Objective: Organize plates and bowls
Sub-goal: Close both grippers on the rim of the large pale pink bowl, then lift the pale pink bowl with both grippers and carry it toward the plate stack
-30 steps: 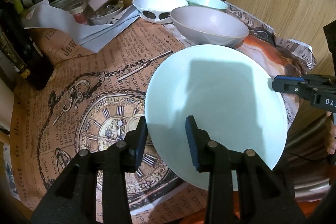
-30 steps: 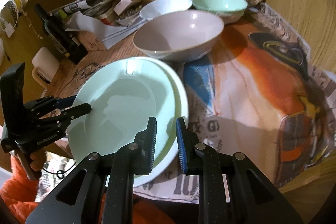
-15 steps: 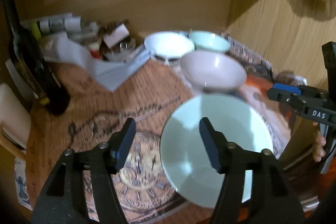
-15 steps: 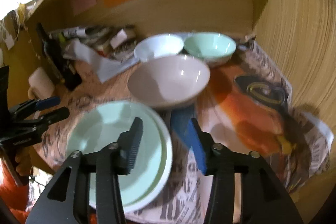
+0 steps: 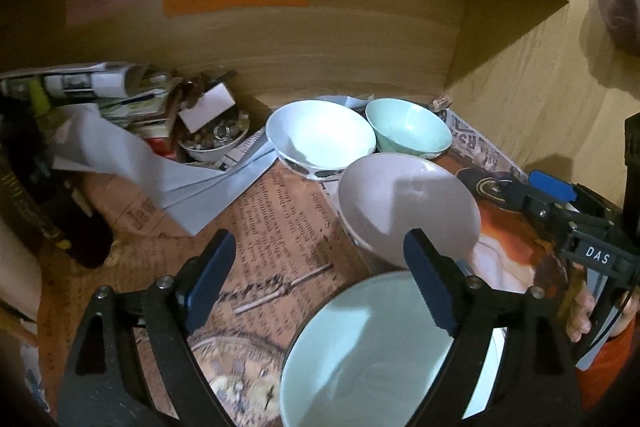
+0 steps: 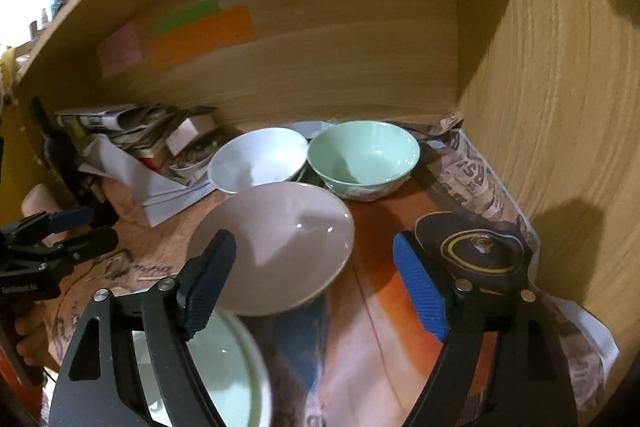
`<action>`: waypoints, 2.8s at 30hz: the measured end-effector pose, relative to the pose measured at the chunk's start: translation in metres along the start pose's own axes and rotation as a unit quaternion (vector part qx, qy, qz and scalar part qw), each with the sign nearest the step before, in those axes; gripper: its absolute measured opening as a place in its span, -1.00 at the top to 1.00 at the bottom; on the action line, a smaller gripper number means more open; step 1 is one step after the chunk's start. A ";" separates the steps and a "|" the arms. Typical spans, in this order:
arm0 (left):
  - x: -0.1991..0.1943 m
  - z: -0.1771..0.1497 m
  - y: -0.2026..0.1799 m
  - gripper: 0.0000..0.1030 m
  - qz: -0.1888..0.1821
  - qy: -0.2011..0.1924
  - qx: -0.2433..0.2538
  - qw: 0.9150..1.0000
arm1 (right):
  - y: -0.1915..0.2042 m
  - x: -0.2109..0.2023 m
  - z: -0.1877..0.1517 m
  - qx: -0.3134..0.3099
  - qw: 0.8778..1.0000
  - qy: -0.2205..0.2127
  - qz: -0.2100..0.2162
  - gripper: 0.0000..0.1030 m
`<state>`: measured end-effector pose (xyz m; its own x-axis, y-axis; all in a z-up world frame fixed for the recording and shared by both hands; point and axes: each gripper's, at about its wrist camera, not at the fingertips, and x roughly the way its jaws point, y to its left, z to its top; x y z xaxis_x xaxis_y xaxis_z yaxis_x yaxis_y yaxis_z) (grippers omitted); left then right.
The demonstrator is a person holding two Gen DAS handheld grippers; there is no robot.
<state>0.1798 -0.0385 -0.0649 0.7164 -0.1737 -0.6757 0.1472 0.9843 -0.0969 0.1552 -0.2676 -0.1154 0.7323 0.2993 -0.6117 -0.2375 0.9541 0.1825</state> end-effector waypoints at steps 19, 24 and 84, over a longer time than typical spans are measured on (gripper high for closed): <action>0.114 0.018 -0.002 -0.16 -0.035 0.127 -0.017 0.991 | -0.026 0.074 -0.008 0.038 0.994 0.098 0.024 -0.29; 0.124 0.014 -0.005 0.24 -0.053 0.147 -0.010 0.988 | -0.026 0.080 -0.009 0.040 0.992 0.112 0.035 0.11; -0.047 -0.042 0.063 0.69 0.005 0.014 -0.038 0.999 | 0.119 -0.002 -0.007 -0.072 0.991 0.038 0.107 0.55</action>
<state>0.1267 0.0335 -0.0696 0.6978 -0.1644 -0.6972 0.0881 0.9856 -0.1443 0.1208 -0.1543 -0.0979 0.6060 0.4881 -0.6281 -0.4751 0.8554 0.2062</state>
